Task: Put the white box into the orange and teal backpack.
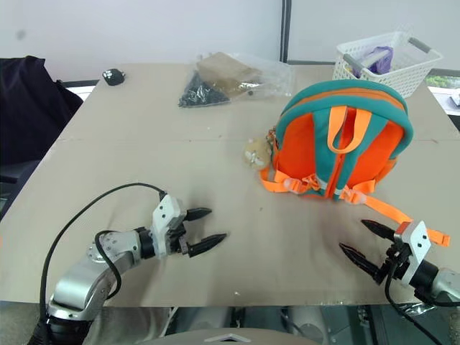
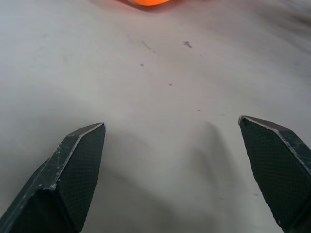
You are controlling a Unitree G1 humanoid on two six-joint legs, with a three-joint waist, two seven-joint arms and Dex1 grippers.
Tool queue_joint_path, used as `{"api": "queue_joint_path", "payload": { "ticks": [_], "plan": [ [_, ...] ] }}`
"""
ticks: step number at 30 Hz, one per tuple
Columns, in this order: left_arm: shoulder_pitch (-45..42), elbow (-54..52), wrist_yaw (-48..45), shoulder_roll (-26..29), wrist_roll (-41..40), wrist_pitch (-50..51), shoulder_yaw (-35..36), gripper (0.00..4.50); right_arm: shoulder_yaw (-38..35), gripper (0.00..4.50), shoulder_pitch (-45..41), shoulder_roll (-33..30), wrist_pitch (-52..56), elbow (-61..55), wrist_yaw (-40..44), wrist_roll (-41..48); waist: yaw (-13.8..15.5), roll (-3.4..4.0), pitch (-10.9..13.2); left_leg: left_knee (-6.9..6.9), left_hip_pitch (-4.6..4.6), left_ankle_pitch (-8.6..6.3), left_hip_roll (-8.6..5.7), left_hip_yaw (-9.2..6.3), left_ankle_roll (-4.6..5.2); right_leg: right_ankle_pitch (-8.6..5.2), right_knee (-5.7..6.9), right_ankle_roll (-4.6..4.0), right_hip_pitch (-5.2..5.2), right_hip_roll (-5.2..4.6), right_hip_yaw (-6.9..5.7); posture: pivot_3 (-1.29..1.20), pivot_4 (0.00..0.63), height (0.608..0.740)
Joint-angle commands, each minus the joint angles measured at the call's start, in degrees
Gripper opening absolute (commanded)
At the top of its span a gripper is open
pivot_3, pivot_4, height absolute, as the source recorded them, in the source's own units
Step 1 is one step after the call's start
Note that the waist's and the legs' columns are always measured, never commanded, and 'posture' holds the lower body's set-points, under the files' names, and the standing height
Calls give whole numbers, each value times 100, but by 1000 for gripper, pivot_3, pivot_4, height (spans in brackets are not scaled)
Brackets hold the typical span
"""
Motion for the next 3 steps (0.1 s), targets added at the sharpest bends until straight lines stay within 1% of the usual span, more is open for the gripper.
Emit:
{"api": "queue_joint_path", "payload": {
  "ticks": [1,3],
  "plan": [
    [207,-112,108,-45,80,-192,-1,4500,-46,4433,-64,112,-576,295,156,-218,0,1,1,-1,8,-1,1,1,0,-1,0,-1,5,1,1,0,150,725],
    [275,-95,150,-27,171,-272,-66,4500,-62,4433,-92,157,-689,427,228,-221,-1,2,1,-6,21,-1,1,6,1,-2,0,-2,16,4,6,0,150,725]
  ]
}}
